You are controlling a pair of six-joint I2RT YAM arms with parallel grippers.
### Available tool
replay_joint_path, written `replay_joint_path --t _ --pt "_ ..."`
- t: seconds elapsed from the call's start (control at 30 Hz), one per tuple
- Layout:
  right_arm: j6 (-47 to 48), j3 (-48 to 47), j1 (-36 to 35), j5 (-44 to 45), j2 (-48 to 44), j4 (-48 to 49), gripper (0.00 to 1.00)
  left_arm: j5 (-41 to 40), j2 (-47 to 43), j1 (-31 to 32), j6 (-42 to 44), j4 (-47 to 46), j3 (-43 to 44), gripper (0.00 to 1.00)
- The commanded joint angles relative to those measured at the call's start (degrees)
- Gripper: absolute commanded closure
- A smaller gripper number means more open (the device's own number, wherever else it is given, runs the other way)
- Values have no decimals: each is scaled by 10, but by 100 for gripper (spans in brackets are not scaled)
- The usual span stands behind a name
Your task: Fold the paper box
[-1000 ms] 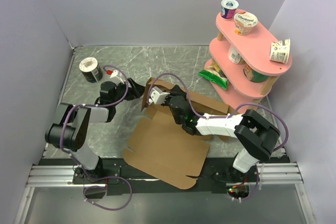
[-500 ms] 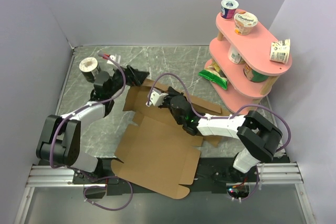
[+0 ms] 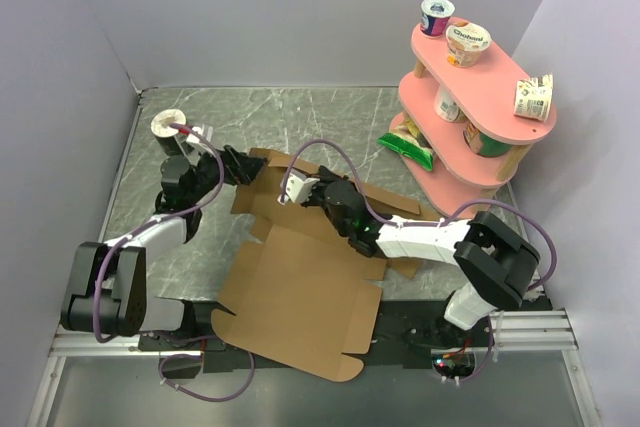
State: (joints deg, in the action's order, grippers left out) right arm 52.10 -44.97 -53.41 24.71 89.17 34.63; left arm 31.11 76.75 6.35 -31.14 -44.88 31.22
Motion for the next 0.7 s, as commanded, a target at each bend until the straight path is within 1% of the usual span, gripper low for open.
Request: replay_joint_path --t 0.0,0.03,0.07,0.13,0.17,0.2,0.23,0.27,0.3,0.33,0.37,0.43,0.47,0.5,0.53,0.57,0.6,0.63,0.67 --pt "-18 -31 7 -9 -22 7 100 58 -14 3 11 -26 -20 8" --pt "-23 -34 8 -9 -22 2 100 59 -17 5 18 -1 -20 10" --pt "-26 -39 10 -11 -28 -5 100 59 -20 7 25 9 -19 18" --pt "-44 -44 12 -23 -35 -32 100 46 -27 21 43 23 -20 28" --pt "-51 -51 14 -26 -42 -43 96 42 -30 26 49 29 -24 39" --pt "-66 -56 14 -33 -45 -55 92 35 -32 35 61 30 -25 46" --pt "-74 -62 15 -34 -49 -83 83 30 -33 40 67 30 -27 53" --pt "-84 -75 15 -33 -53 -99 62 19 -34 45 73 25 -32 65" --pt "-107 -83 15 -29 -57 -112 51 12 -34 54 86 19 -35 69" --pt "-121 -91 15 -27 -61 -147 44 -3 -34 59 95 11 -40 74" --pt "-137 -105 16 -25 -73 -162 33 -10 -34 64 104 -14 -50 83" --pt "-194 -121 17 -13 -89 -199 24 -26 -36 72 122 -45 -61 90" --pt "-216 -143 17 -5 -104 -242 15 -32 -37 74 128 -61 -71 92" --pt "-266 -157 17 4 -111 -267 13 -45 -40 81 142 -86 -76 92" --pt "-295 -173 18 17 -117 -293 11 -54 -42 86 150 -97 -79 92" --pt "-326 -207 19 37 -129 -343 10 -81 -44 92 159 -106 -86 95" --pt "-394 -223 18 48 -134 -378 10 -95 -49 107 179 -117 -88 96" --pt "-438 -248 18 55 -144 -405 10 -106 -49 114 188 -122 -90 95" --pt "-487 -255 20 54 -149 -439 9 -141 -50 123 202 -128 -91 95"
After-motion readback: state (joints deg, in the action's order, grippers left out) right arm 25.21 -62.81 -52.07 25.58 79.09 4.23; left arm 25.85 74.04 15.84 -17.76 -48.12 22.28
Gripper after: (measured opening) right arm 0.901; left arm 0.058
